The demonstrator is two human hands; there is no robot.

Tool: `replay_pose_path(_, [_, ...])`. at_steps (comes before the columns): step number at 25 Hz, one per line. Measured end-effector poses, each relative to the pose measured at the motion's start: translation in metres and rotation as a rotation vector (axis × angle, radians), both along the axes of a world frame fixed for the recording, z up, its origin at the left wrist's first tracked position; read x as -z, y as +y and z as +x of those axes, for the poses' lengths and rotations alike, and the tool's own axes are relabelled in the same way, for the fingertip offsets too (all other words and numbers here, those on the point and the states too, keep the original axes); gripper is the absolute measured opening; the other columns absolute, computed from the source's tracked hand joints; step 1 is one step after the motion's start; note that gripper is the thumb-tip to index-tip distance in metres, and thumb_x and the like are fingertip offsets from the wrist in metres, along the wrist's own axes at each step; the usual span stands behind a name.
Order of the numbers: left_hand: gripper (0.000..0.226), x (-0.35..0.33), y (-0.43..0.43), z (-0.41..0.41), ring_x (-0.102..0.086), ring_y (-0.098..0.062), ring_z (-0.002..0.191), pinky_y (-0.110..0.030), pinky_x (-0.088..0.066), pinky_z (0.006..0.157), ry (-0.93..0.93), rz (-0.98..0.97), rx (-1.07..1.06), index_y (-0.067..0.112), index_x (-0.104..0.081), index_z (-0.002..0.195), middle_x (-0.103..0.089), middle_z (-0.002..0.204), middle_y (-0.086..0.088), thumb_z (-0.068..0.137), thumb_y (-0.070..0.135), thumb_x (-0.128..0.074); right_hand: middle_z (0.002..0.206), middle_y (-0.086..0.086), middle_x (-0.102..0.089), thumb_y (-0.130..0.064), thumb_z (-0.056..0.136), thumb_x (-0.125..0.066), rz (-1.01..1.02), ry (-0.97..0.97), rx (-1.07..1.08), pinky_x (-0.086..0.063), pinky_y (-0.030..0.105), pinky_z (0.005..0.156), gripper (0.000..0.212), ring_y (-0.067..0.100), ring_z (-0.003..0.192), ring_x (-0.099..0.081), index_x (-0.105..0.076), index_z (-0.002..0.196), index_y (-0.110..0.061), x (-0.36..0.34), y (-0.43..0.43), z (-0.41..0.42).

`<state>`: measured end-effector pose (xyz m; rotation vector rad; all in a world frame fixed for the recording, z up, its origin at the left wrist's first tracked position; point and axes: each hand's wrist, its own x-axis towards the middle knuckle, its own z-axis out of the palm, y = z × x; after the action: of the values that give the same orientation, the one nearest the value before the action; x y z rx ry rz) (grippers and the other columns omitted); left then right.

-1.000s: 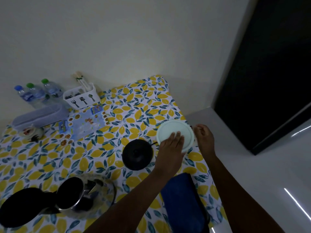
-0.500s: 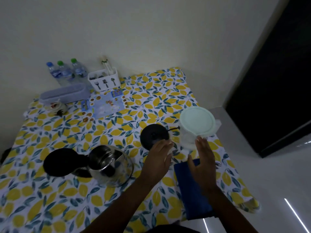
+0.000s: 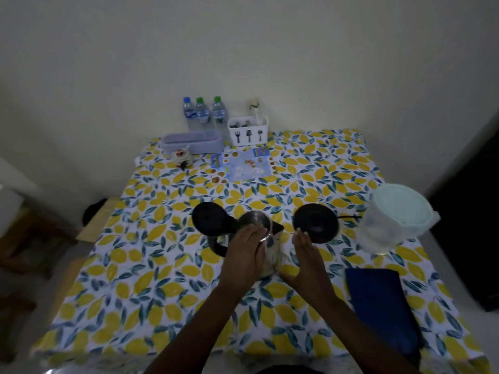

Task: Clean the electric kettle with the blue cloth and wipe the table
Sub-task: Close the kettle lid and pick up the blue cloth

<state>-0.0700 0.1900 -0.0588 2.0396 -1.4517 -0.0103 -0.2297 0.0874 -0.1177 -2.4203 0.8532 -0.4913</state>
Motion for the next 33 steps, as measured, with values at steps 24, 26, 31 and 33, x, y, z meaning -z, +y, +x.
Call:
replay_pose_path(24, [0.064, -0.032, -0.022, 0.054, -0.014, -0.021, 0.147, -0.040, -0.016, 0.122, 0.000, 0.196, 0.288, 0.016, -0.024, 0.149, -0.023, 0.159, -0.004, 0.095, 0.032, -0.054, 0.153, -0.006, 0.004, -0.034, 0.077, -0.076, 0.084, 0.015, 0.015, -0.023, 0.031, 0.114, 0.107, 0.013, 0.143, -0.006, 0.003, 0.147, -0.015, -0.022, 0.003, 0.048])
replay_pose_path(26, [0.065, -0.022, -0.027, 0.056, -0.018, -0.024, 0.146, -0.044, -0.018, 0.121, -0.068, 0.251, 0.315, 0.011, -0.029, 0.147, -0.028, 0.157, -0.008, 0.094, 0.037, -0.055, 0.154, -0.005, 0.006, -0.035, 0.078, -0.075, 0.135, 0.005, 0.025, -0.025, 0.034, 0.115, 0.106, 0.015, 0.145, -0.006, 0.001, 0.149, -0.014, -0.020, 0.002, 0.046])
replay_pose_path(31, [0.067, -0.008, -0.034, 0.059, -0.023, -0.024, 0.145, -0.040, -0.018, 0.119, -0.108, 0.264, 0.278, 0.011, -0.032, 0.146, -0.033, 0.155, -0.007, 0.094, 0.050, -0.047, 0.154, -0.006, 0.005, -0.036, 0.082, -0.070, 0.119, 0.018, -0.002, -0.026, 0.037, 0.114, 0.101, 0.016, 0.145, -0.003, 0.002, 0.149, -0.014, -0.017, -0.004, 0.045])
replay_pose_path(33, [0.067, -0.005, -0.036, 0.057, -0.025, -0.025, 0.144, -0.039, -0.018, 0.119, -0.119, 0.248, 0.254, 0.010, -0.035, 0.144, -0.035, 0.153, -0.009, 0.094, 0.053, -0.043, 0.154, -0.007, 0.006, -0.033, 0.081, -0.072, 0.127, 0.020, -0.010, -0.024, 0.035, 0.115, 0.103, 0.014, 0.145, -0.001, 0.006, 0.148, -0.018, -0.015, -0.006, 0.045])
